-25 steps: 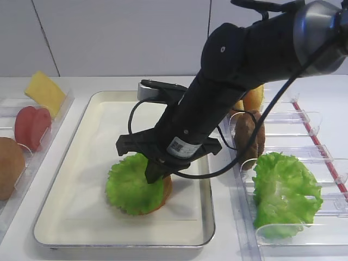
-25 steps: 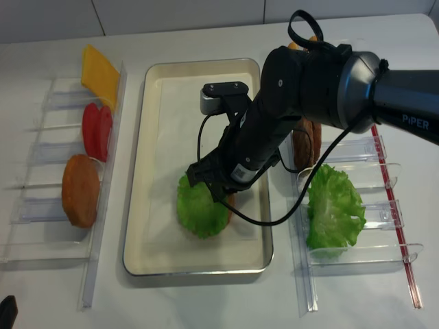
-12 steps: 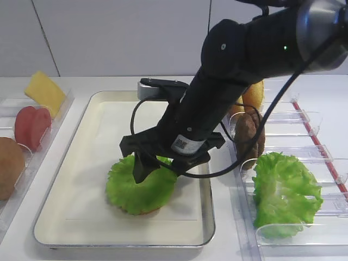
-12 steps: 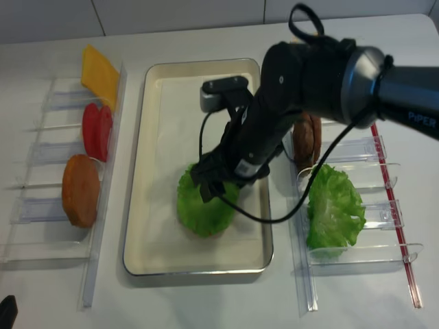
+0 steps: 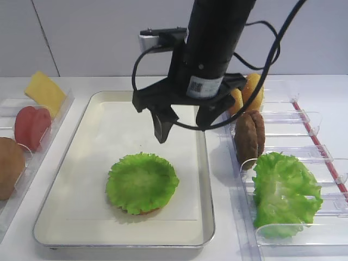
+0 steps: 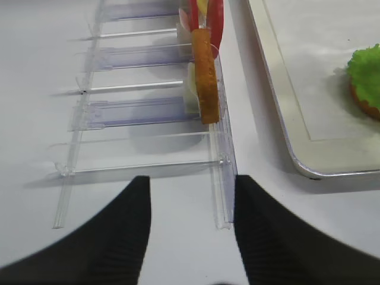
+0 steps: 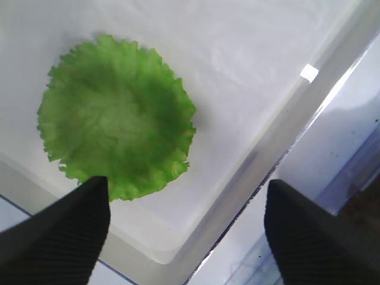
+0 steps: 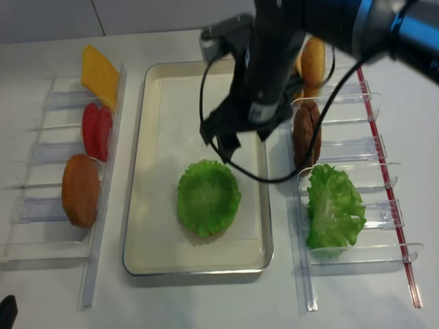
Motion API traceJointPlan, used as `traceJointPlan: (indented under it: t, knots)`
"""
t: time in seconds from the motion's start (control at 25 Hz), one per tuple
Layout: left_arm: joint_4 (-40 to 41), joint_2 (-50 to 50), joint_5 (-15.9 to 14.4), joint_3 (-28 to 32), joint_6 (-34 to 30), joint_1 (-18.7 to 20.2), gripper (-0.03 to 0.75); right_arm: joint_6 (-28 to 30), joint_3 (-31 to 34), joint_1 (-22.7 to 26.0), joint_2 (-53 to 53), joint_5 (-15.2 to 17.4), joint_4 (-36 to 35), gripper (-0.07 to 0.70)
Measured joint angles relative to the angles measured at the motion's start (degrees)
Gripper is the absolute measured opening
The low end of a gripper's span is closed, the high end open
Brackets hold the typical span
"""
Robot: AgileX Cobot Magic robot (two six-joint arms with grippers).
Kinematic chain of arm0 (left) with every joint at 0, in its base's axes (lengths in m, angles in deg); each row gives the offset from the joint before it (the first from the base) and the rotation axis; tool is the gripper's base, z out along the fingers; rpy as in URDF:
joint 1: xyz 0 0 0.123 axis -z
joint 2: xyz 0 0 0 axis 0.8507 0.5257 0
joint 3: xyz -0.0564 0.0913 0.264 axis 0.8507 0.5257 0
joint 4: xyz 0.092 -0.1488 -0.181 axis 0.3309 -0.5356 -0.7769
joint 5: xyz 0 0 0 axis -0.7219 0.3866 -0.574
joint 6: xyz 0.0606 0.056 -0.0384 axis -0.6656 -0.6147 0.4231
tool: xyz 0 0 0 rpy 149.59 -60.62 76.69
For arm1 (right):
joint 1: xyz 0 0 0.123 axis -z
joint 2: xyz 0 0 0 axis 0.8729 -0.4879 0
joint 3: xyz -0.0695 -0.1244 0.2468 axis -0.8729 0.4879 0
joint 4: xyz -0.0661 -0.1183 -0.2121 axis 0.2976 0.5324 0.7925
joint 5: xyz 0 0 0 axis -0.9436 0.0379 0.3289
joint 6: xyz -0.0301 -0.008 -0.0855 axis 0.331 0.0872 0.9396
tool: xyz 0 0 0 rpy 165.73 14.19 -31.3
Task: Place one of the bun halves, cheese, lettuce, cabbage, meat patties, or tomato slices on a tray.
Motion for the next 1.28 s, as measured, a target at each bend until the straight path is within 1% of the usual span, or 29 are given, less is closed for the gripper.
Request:
traceJointPlan:
  t: [0.12,0.32,0.44,0.52,0.68,0.84,1.0,1.2,1.28]
  knots:
    - [0.0,0.0,0.0,0.0,0.0,0.0,0.321,0.69,-3.82,0.0,0.35,0.52,1.27,0.545]
    - [0.0,0.0,0.0,0.0,0.0,0.0,0.321,-1.5,-4.48,0.4,2.51,1.18,6.96,0.535]
    - [0.0,0.0,0.0,0.0,0.0,0.0,0.321,-2.0,-3.34,3.01,5.82,1.3,7.56,0.524]
    - [0.0,0.0,0.0,0.0,0.0,0.0,0.321,-2.0,-1.17,6.3,9.51,1.3,7.87,0.518]
    - [0.0,0.0,0.0,0.0,0.0,0.0,0.321,-2.0,5.59,13.03,19.87,1.38,10.68,0.514]
    - [0.0,0.0,0.0,0.0,0.0,0.0,0.321,-2.0,13.93,17.69,33.02,1.75,14.65,0.514]
    - [0.0,0.0,0.0,0.0,0.0,0.0,0.321,-2.98,22.99,18.87,47.27,2.15,14.84,0.514]
    - [0.0,0.0,0.0,0.0,0.0,0.0,0.321,-3.4,35.73,19.02,66.42,2.87,11.71,0.505]
    - [0.0,0.0,0.0,0.0,0.0,0.0,0.321,-3.5,40.13,20.22,74.56,3.08,10.77,0.505]
